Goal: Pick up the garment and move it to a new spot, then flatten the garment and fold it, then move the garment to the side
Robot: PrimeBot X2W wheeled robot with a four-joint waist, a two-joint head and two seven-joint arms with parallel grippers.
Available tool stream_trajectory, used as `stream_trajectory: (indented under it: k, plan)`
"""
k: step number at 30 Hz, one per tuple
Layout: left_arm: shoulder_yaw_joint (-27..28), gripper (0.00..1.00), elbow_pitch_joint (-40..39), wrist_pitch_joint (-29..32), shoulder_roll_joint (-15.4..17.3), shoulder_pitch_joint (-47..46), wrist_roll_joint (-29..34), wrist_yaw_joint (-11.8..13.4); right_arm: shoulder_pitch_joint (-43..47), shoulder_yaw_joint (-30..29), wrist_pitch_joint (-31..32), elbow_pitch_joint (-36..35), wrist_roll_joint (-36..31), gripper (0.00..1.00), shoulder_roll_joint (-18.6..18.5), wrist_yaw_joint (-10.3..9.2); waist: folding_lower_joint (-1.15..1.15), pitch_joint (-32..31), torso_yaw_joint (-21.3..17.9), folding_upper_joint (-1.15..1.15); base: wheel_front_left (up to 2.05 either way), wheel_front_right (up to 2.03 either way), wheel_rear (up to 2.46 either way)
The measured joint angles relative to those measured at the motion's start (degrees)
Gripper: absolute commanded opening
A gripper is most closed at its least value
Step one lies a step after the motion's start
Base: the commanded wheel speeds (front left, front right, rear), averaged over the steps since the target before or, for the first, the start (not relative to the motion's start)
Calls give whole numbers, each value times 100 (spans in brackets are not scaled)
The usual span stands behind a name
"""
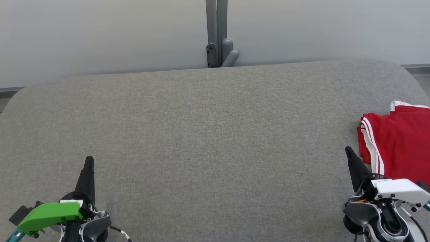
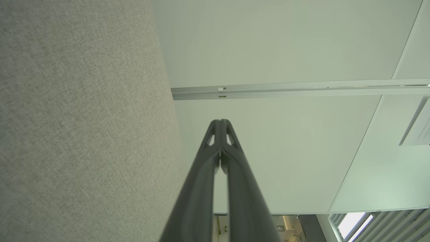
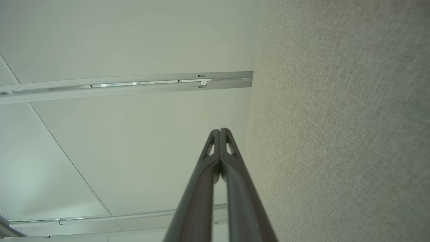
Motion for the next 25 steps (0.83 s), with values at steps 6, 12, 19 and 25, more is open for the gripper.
stream_trajectory:
  k: [6,12,19,25]
  plan:
    - [0,0,0,0,0,0,0,0,0,1,0,0,0,0,0,0,0,0,0,0,0,0,0]
    - [0,0,0,0,0,-1,0,0,0,1,0,0,0,0,0,0,0,0,0,0,0,0,0]
    - [0,0,0,0,0,-1,0,0,0,0,0,0,0,0,0,0,0,0,0,0,0,0,0]
    - [0,0,0,0,0,-1,0,0,0,1,0,0,0,0,0,0,0,0,0,0,0,0,0]
